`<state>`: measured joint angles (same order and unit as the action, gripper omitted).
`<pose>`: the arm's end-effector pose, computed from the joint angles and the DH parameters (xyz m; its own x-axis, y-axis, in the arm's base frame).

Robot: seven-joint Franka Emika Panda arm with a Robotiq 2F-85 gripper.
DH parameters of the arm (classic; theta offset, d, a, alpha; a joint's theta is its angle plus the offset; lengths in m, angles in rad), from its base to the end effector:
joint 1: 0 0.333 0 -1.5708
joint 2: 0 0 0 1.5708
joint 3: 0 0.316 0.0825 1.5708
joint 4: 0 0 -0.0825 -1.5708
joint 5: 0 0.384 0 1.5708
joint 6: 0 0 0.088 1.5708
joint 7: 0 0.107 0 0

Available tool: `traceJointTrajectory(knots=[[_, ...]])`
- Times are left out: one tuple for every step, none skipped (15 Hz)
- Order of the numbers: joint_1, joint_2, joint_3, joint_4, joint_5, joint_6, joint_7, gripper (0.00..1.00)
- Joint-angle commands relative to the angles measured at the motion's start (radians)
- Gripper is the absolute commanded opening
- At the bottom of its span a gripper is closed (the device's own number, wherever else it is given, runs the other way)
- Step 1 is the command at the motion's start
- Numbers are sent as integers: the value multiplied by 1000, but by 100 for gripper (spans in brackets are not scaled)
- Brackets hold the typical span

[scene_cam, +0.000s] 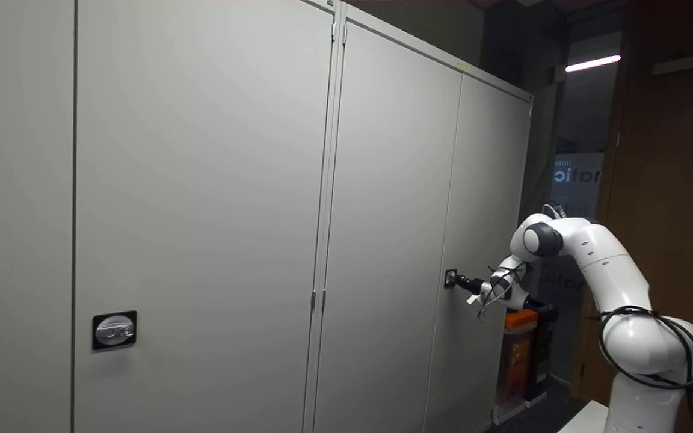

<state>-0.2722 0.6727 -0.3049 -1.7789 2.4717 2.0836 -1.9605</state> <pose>0.6015 -0.3271 0.2222 0.0584 -0.5652 0.8229 0.0372 -0.8225 -0.5676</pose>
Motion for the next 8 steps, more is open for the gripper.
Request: traceJointTrajectory(knots=[[-9, 31, -19, 61, 74, 43, -71, 8], [-9, 30, -19, 60, 78, 43, -83, 8], [-8, 29, -20, 59, 80, 43, -95, 8], [-8, 29, -20, 58, 83, 44, -108, 8], [-7, 28, -20, 57, 87, 47, -120, 8], [-6, 28, -21, 57, 89, 51, -129, 8], [-5, 27, -21, 57, 91, 53, -138, 8], [-5, 26, -21, 56, 94, 56, -147, 8]])
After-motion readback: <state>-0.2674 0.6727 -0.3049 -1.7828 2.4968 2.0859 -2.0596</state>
